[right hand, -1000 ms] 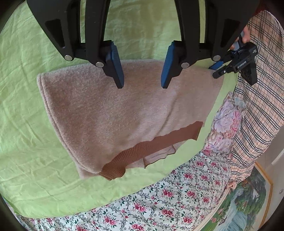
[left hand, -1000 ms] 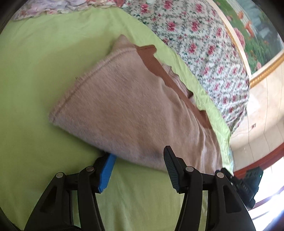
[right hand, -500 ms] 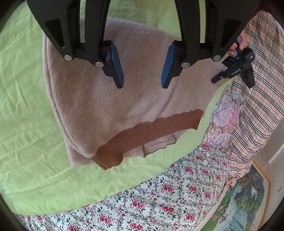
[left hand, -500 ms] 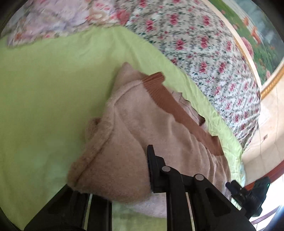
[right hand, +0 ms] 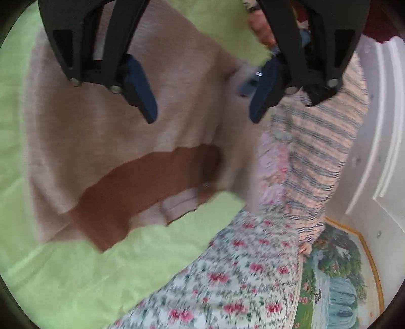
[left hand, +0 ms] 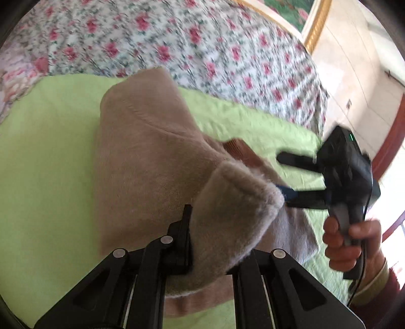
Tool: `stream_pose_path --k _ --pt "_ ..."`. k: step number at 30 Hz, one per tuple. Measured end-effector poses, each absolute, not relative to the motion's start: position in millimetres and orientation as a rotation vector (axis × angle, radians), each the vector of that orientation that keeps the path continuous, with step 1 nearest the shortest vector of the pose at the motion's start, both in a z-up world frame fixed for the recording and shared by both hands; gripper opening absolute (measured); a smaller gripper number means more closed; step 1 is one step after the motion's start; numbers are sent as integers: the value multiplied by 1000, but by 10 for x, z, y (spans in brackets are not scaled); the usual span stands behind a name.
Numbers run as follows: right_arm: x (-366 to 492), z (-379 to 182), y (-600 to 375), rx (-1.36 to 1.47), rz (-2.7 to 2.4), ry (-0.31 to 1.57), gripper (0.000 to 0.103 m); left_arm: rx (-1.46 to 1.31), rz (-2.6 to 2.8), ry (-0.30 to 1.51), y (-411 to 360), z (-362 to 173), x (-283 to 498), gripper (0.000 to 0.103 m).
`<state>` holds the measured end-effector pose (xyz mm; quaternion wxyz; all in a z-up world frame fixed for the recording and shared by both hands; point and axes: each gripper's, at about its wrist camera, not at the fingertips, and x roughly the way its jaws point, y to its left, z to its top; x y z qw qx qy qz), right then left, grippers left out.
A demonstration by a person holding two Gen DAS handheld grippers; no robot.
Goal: Fold small clothes
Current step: 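Grasp the folded sweater edge with the left gripper and lift it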
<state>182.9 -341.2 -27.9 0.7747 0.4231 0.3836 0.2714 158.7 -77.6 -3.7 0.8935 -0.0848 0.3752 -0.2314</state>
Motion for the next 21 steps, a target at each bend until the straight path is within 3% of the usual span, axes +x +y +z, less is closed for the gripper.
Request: stream_pose_path --k 7,8,11,12,18,21 --pt "2488 -475 -2980 941 642 914 82 -179 -511 797 -811 -170 1551 8" --pt "2571 -483 -2934 943 640 924 75 -177 -513 795 -813 -167 1544 8" --pt "2796 -471 -2830 908 590 961 23 -148 -510 784 -813 -123 1516 8" --pt "2802 -409 -2838 895 590 943 19 -134 -507 779 -828 -99 1510 8" --pt "2320 221 -3288 723 527 771 16 -108 -611 722 -1127 210 1438 8" --pt "2033 218 -3631 642 413 774 16 -75 -684 729 -1513 221 1382 8"
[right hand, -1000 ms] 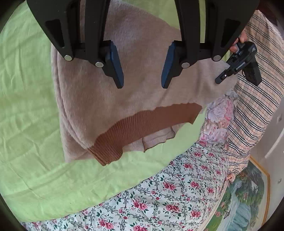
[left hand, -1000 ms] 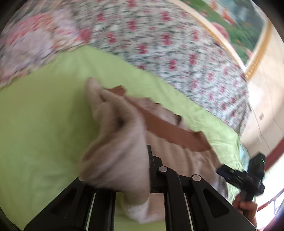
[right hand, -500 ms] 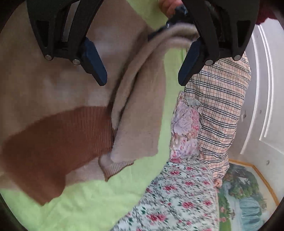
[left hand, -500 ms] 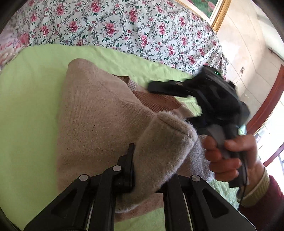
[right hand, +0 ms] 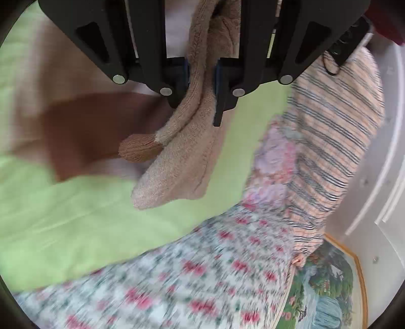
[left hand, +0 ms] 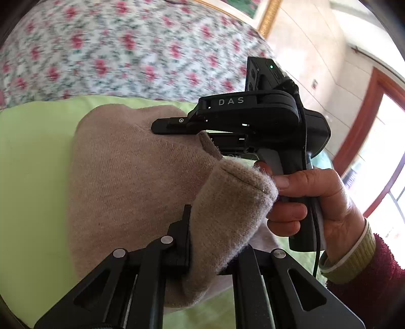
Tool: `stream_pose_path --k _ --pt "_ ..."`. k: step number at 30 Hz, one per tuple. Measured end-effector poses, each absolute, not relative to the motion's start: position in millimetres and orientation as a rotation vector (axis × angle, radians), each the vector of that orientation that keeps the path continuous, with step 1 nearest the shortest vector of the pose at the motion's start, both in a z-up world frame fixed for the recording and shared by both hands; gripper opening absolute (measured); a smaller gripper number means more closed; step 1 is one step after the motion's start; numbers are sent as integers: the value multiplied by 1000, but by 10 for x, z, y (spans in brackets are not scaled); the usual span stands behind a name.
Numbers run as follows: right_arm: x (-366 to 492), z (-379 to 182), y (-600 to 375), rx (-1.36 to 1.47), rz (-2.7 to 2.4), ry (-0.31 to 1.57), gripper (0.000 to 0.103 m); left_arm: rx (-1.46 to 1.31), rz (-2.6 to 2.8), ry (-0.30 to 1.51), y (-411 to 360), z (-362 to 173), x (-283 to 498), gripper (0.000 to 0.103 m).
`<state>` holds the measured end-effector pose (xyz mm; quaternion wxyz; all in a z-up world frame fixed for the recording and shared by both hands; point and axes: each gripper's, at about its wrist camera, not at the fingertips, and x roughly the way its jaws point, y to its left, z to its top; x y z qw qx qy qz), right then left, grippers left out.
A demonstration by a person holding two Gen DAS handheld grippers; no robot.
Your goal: Fold small clothes
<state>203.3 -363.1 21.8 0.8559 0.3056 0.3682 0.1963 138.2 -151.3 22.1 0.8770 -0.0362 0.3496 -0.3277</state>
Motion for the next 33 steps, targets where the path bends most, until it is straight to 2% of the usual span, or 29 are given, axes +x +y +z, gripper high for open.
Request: stream_pose_path --k 6,12,16,18,21,22,23,27,33 --pt "1774 -209 -4010 619 266 853 16 -22 -758 833 -2135 -154 1361 8" --pt "1686 -231 -4125 599 258 809 16 -3 -765 843 -2276 -253 1331 9" --pt "1715 -320 -4080 502 163 854 18 3 -772 877 -2332 -330 1398 13" --pt "1653 -308 -4081 497 146 840 22 -3 -777 888 -2314 -338 1395 19" --pt "1541 -258 -4085 483 117 839 25 -17 -807 905 -2211 -299 1334 39" --pt "1496 -236 -4086 480 112 838 26 -20 -812 908 -2150 -271 1293 49" --pt "1453 -227 -4088 485 113 838 30 -19 -809 905 -2105 -249 1259 56" --pt "1262 -188 -4101 530 137 813 62 -36 -784 907 -1817 -152 1159 68" --pt "1069 -291 -4110 609 139 840 65 -107 -684 906 -1239 -40 1261 72"
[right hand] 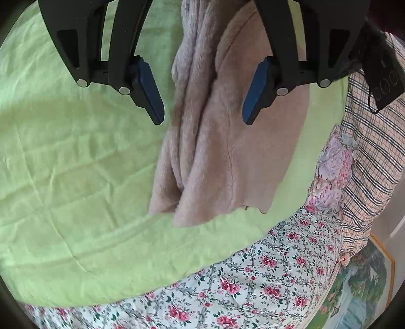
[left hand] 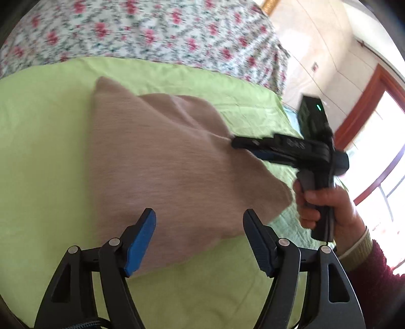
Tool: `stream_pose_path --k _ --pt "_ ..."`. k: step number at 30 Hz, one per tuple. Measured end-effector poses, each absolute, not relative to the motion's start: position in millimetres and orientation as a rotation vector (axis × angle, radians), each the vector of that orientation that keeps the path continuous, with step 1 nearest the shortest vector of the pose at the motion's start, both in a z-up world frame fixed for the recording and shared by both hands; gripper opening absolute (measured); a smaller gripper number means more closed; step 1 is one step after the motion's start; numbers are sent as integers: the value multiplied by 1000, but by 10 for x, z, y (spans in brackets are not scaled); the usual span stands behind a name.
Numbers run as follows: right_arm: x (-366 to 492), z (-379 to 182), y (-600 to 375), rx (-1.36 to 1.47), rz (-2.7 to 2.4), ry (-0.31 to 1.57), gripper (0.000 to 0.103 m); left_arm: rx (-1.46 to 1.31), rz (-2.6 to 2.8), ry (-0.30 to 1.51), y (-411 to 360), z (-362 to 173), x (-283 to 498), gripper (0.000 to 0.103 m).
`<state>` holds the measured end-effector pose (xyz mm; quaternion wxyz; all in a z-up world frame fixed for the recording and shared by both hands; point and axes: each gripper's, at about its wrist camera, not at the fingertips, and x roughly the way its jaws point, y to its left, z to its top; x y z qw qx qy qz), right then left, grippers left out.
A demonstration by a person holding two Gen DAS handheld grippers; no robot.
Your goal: Fold small clothes
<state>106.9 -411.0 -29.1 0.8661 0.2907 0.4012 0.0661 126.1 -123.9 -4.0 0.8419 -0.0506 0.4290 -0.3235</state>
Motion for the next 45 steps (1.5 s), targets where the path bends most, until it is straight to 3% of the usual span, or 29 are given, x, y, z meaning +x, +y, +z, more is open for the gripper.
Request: stream_pose_path --k 7,13,16,18,19,20,21,22,25,37,42,45 --pt "1074 -334 -4112 667 172 838 67 -221 -599 963 -857 -137 1816 81" --pt "1293 -462 -4197 756 200 845 68 -355 -584 1061 -758 -426 2388 83" --pt "1423 -567 -4217 799 208 869 68 -417 -622 1113 -796 -588 2621 92" --pt "1492 -620 -4221 833 229 867 68 -451 -643 1115 -825 -651 2742 92" --pt "1523 -635 -4205 846 235 864 68 -475 -662 1112 -828 -674 2807 91" --pt "1540 -629 -4173 843 234 868 67 -484 -679 1108 -832 -684 2843 82" --pt "1559 -628 -4148 839 241 878 51 -491 -702 1106 -852 -695 2881 69" --pt "1577 -643 -4095 842 243 899 43 -500 -721 1115 -860 -717 2910 56" --pt "1525 -522 -3975 808 226 878 36 -479 -724 1075 -816 -625 2853 41" --pt "1547 -299 -2633 799 510 819 33 -400 -622 942 566 51 1915 39" --pt "1671 -559 -2165 743 483 921 34 -403 -533 997 952 -220 1797 43" --pt "1639 -565 -2177 734 469 940 42 -486 -516 1022 1112 -472 1809 54"
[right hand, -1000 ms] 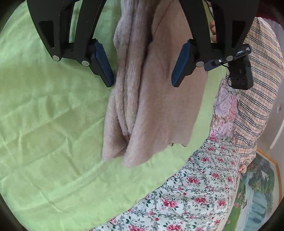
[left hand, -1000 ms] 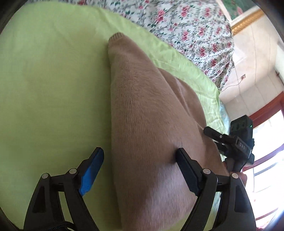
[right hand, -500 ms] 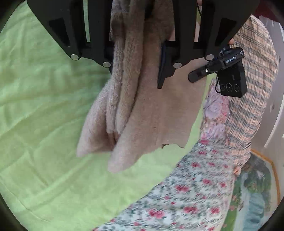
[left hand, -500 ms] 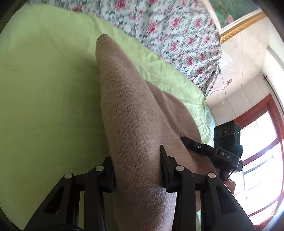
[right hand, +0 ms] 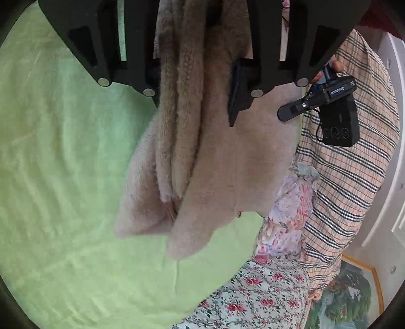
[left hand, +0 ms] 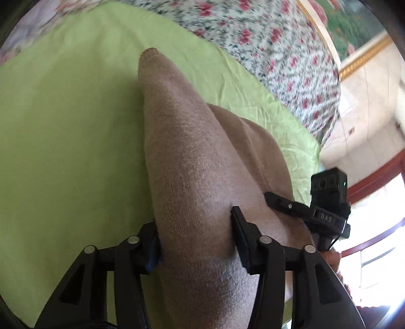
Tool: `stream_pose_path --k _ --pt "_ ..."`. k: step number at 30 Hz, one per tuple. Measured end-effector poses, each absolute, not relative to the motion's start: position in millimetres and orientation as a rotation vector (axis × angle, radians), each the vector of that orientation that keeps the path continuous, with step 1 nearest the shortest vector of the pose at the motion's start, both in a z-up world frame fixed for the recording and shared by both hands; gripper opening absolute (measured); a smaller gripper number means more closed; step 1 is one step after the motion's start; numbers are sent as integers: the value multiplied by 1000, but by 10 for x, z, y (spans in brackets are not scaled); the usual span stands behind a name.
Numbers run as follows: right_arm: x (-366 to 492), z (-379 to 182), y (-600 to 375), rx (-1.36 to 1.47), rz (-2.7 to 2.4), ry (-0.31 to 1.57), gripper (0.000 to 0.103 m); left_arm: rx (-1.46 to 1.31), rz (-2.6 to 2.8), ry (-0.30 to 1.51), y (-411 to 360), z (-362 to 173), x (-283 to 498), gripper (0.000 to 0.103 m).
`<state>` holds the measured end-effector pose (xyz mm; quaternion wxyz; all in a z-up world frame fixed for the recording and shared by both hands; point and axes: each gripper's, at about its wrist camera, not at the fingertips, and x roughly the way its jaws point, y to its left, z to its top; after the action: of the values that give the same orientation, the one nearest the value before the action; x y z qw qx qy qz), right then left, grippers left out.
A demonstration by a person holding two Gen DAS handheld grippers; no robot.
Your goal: Fold small clothes
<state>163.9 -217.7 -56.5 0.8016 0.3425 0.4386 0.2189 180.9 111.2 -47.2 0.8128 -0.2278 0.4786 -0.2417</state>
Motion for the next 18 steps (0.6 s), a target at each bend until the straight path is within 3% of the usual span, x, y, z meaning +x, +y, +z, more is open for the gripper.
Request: stream_pose_path --k 1,3,10,11,12,13,14,18 --pt "1632 -536 -2193 718 456 951 44 -526 -522 1015 1167 -479 1815 57" --pt "1605 -403 -2252 637 379 949 61 -534 -496 984 1213 -426 1832 64" --pt "1898 -23 -2391 568 276 794 62 -508 -401 919 1337 -233 2126 65" --pt "2012 -44 -2358 567 289 803 55 -501 -387 918 1376 -228 2151 65" --pt "2089 -79 -2324 569 301 826 31 -494 -376 919 1380 -230 2185 65" --pt "2143 -105 -2309 569 300 852 15 -485 -365 920 1355 -228 2234 63" --pt "2148 -82 -2333 576 293 843 9 -473 -355 920 1341 -225 2261 62" --pt "1865 79 -2562 614 274 733 8 -370 -313 913 1190 -184 2323 57"
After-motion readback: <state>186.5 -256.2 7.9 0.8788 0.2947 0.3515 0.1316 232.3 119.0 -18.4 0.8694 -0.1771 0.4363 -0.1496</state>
